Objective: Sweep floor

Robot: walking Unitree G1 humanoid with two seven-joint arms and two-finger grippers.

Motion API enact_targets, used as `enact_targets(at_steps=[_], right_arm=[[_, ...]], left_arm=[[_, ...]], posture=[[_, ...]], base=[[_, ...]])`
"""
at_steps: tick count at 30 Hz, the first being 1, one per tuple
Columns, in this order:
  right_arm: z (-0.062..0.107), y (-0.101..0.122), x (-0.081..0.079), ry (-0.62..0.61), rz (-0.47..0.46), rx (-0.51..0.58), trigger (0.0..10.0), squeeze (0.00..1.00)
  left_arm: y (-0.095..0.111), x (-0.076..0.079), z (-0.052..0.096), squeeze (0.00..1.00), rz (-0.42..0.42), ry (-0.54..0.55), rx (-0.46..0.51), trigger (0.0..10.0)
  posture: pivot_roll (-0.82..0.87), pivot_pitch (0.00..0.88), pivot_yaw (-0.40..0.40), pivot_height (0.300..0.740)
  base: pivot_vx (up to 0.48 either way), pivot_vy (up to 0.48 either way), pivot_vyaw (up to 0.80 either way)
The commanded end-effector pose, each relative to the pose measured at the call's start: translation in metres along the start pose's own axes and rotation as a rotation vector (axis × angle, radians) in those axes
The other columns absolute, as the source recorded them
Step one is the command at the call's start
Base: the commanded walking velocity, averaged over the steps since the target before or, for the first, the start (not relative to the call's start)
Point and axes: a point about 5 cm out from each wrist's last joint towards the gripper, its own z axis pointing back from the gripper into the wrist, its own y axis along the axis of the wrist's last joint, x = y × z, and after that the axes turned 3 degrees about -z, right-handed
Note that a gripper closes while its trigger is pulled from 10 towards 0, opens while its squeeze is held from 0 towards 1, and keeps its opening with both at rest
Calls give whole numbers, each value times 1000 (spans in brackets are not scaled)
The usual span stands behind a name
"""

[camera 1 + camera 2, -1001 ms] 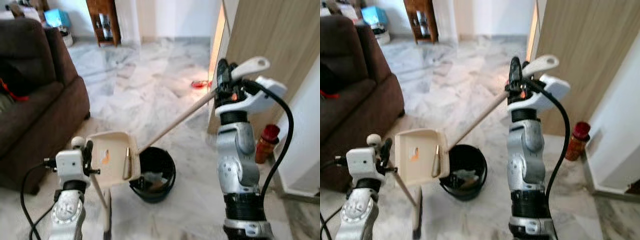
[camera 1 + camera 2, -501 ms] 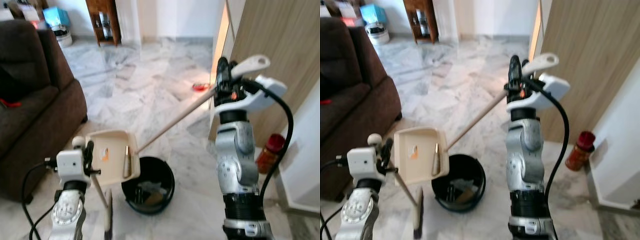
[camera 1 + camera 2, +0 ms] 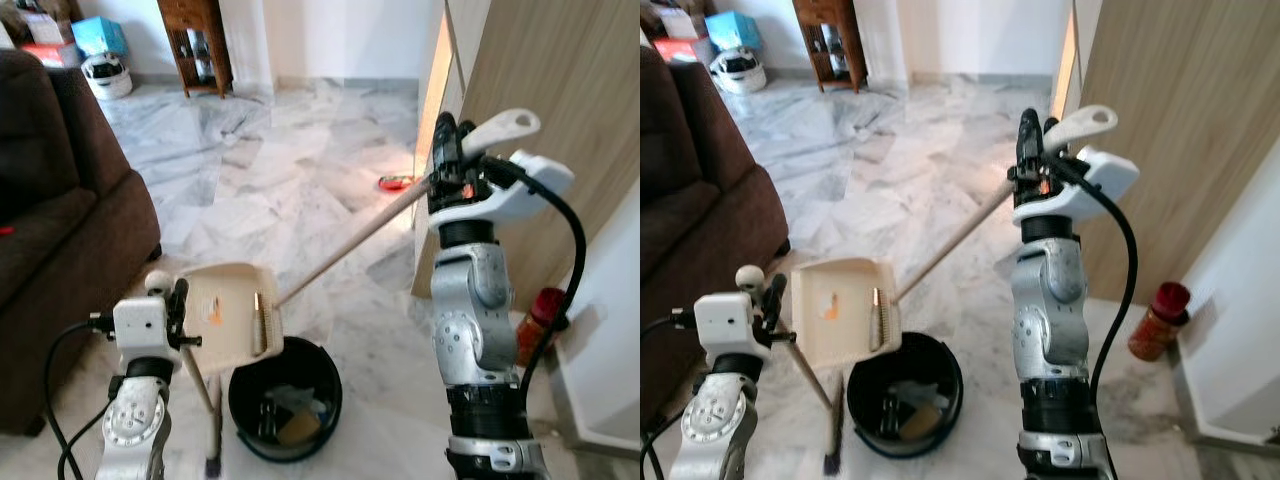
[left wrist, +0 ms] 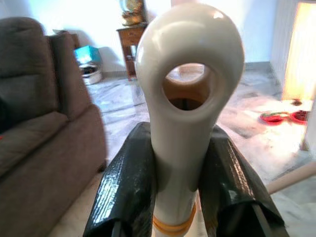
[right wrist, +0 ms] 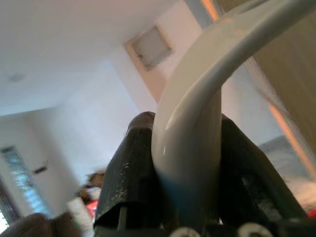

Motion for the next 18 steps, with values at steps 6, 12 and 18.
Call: enact_targets(at_steps=[6,12,18], right_arm=[[-5,16,-20,82,60,93,10000,0],[0,15,-24,93,108,101,10000,0],[0,20,-27,110,194,139,10000,0]], left_arm=[[8,-7,-1,0,-13,13,47,10000],[8,-6,-1,0,-12,16,47,10000],[8,-6,0,0,-8,17,47,10000]], posture=[[110,0,80,740],[107,0,81,740],[107,0,79,740]], base=[[0,0,0],[0,0,0],[0,0,0]])
